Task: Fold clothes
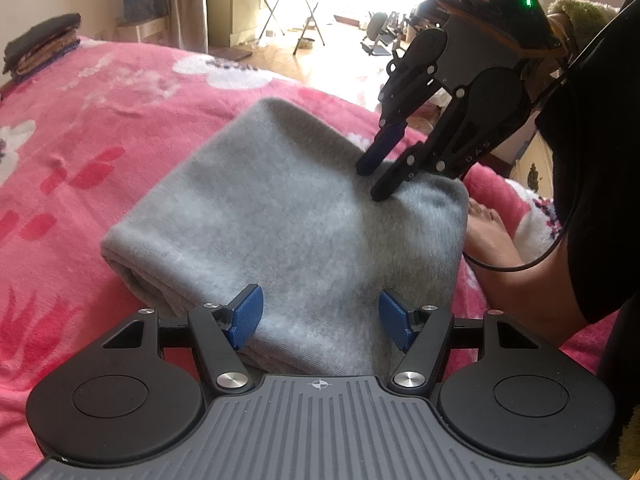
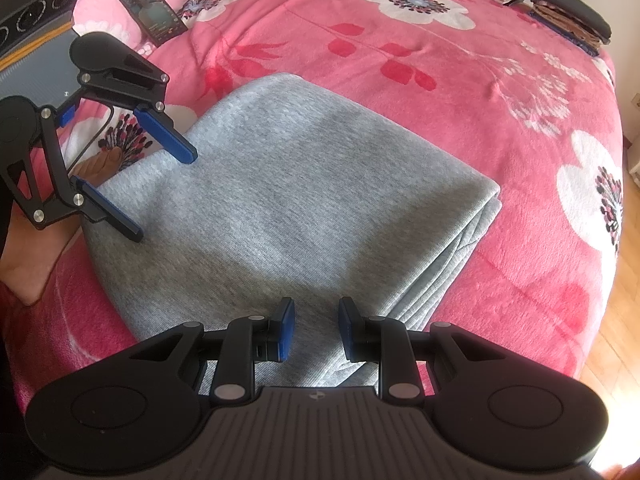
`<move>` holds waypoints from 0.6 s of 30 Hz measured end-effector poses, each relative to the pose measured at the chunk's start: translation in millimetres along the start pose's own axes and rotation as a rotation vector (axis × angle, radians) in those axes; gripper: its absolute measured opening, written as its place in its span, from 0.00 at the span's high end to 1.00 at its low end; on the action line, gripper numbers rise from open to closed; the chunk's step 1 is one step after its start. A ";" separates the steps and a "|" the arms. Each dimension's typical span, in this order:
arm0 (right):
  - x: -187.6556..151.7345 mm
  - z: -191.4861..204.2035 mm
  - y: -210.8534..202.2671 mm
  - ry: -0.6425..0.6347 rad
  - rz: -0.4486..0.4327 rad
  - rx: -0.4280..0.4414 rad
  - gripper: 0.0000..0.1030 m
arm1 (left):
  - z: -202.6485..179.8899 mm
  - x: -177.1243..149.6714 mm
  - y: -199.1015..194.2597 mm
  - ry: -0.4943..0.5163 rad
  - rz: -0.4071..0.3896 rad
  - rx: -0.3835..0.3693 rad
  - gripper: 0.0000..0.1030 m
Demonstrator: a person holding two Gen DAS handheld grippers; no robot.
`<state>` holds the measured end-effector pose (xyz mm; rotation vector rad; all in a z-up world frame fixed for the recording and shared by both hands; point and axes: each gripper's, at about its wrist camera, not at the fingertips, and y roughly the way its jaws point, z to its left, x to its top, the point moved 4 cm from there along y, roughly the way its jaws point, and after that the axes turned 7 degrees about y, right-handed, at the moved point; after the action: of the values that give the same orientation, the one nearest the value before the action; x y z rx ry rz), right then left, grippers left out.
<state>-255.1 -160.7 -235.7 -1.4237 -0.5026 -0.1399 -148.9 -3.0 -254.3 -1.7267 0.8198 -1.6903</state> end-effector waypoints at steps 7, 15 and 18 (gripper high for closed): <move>29.0 -6.7 -22.3 -0.059 -0.064 -0.046 0.75 | 40.8 10.9 -22.0 -0.093 -0.054 0.084 0.37; 68.3 -30.1 -17.7 -0.037 -0.200 -0.166 0.75 | 75.0 25.5 5.9 -0.206 -0.052 0.123 0.37; 66.6 -46.3 2.0 0.016 -0.193 -0.207 0.75 | 82.6 21.1 22.9 -0.242 -0.012 0.136 0.37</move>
<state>-183.6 -191.6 -212.9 -1.5722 -0.6260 -0.3667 -66.9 -35.0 -260.6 -1.7994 0.5719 -1.4717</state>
